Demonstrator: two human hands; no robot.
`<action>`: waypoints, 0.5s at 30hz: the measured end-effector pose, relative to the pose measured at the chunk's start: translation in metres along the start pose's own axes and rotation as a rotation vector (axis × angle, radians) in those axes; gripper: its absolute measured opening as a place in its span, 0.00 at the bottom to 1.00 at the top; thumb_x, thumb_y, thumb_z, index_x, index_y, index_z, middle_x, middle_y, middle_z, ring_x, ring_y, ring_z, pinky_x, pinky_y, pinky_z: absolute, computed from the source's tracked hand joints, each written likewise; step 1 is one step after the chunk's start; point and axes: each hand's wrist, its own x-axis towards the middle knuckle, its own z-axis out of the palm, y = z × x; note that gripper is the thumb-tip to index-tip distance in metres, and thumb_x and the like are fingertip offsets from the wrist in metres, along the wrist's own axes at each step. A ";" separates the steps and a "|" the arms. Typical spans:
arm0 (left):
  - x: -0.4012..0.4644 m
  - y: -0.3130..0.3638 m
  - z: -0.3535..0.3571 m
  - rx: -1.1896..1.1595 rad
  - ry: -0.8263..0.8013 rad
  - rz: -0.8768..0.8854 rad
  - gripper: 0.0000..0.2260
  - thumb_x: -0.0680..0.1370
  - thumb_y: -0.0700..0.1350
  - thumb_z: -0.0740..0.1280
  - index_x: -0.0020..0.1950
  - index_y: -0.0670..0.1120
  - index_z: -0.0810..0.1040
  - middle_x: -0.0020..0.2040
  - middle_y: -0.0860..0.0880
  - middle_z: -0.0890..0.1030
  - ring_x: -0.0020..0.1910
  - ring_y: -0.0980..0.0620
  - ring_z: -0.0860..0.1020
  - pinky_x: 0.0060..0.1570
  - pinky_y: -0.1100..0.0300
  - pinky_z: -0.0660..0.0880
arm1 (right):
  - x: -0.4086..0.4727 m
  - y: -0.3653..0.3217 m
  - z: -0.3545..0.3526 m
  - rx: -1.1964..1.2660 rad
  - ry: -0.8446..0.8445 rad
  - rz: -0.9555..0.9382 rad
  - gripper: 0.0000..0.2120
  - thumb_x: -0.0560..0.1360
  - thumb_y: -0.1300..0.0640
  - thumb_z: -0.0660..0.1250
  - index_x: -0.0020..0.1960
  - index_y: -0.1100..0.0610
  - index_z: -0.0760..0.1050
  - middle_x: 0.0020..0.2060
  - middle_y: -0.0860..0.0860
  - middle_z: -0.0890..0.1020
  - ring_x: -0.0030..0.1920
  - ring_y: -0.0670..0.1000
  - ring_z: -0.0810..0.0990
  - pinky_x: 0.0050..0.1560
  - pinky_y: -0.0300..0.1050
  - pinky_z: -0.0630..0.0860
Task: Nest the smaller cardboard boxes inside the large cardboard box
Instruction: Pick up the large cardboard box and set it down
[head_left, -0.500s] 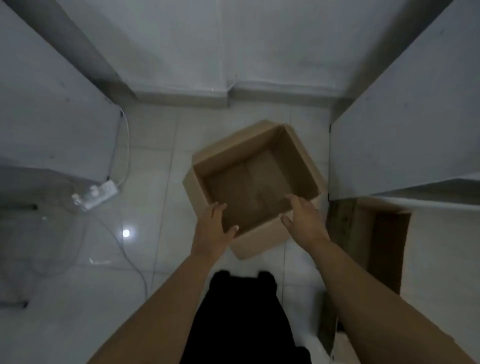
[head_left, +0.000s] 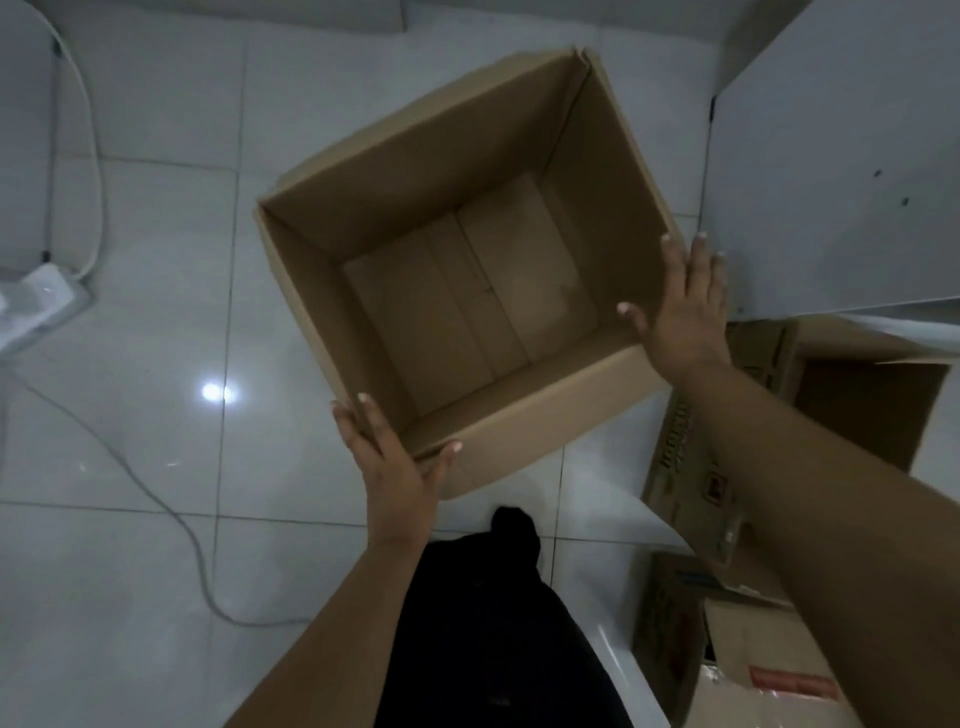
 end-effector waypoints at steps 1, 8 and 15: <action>0.001 -0.004 0.007 -0.028 0.028 -0.030 0.51 0.69 0.61 0.68 0.76 0.48 0.35 0.77 0.49 0.34 0.75 0.56 0.39 0.73 0.53 0.52 | 0.012 0.006 0.004 0.080 -0.009 0.032 0.38 0.76 0.46 0.63 0.76 0.50 0.42 0.76 0.58 0.48 0.75 0.61 0.48 0.73 0.60 0.49; 0.016 -0.014 0.015 -0.069 0.094 -0.015 0.52 0.67 0.62 0.70 0.77 0.48 0.39 0.78 0.52 0.43 0.72 0.65 0.47 0.69 0.56 0.56 | 0.023 0.007 0.025 0.162 0.192 0.075 0.34 0.77 0.53 0.62 0.76 0.46 0.47 0.67 0.56 0.69 0.60 0.60 0.73 0.56 0.55 0.72; 0.052 -0.013 -0.014 -0.196 -0.006 -0.001 0.55 0.62 0.57 0.78 0.77 0.55 0.43 0.78 0.54 0.48 0.74 0.60 0.52 0.70 0.61 0.56 | 0.004 0.020 0.028 0.068 0.194 0.057 0.35 0.77 0.56 0.61 0.75 0.42 0.45 0.61 0.57 0.75 0.49 0.60 0.78 0.42 0.45 0.67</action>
